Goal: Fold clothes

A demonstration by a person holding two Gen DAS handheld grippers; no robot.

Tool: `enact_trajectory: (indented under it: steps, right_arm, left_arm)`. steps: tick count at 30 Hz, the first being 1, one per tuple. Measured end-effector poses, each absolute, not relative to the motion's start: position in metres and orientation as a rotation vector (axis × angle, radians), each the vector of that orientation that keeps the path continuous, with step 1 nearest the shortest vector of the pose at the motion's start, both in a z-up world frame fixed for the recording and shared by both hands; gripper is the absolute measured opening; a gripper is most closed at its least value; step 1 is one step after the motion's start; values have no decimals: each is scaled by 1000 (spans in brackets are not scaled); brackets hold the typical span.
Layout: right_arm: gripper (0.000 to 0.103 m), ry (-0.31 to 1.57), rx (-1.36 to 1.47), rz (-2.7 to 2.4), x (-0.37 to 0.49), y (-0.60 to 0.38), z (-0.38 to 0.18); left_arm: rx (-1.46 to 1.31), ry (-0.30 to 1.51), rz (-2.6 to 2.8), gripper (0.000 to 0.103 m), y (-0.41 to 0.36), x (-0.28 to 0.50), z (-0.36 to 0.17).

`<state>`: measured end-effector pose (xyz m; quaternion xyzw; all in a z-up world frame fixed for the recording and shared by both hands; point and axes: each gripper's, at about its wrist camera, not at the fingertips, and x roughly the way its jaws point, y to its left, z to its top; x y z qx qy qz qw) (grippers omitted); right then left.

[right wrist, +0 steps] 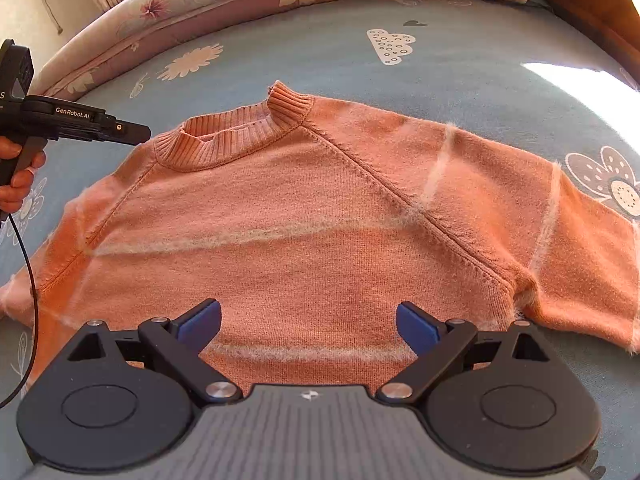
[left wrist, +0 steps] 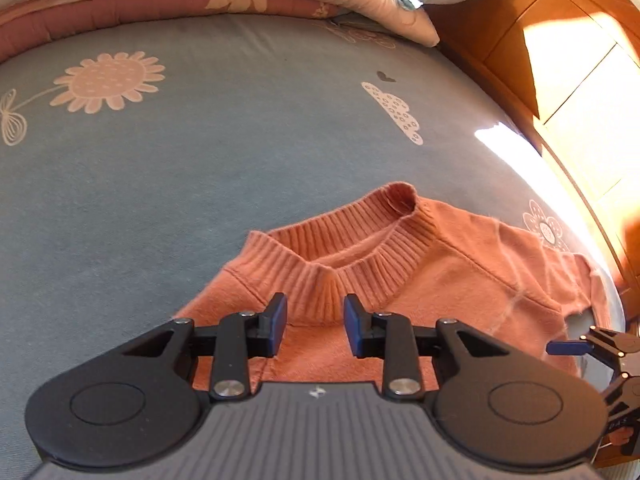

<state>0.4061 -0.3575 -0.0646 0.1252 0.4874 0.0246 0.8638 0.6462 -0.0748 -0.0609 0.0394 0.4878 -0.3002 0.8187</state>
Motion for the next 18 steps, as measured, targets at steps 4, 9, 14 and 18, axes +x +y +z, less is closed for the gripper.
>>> enact_trajectory:
  steps: [4,9,14,18]
  right_arm:
    - [96,1022,268,51,414,-359,-69]
    - [96,1021,266,52,418,-361,-72]
    - [96,1029,277,37,424,-365,-75]
    - [96,1012,271,47,429,-364,-72]
  left_arm:
    - [95,1021,-498,41,-72,654,-80]
    - [15,1015,-411,31,-54,671,-82]
    - [187,990,-579,34,-71,675,-73]
    - [278,1070,-686,32,-83,682,-89]
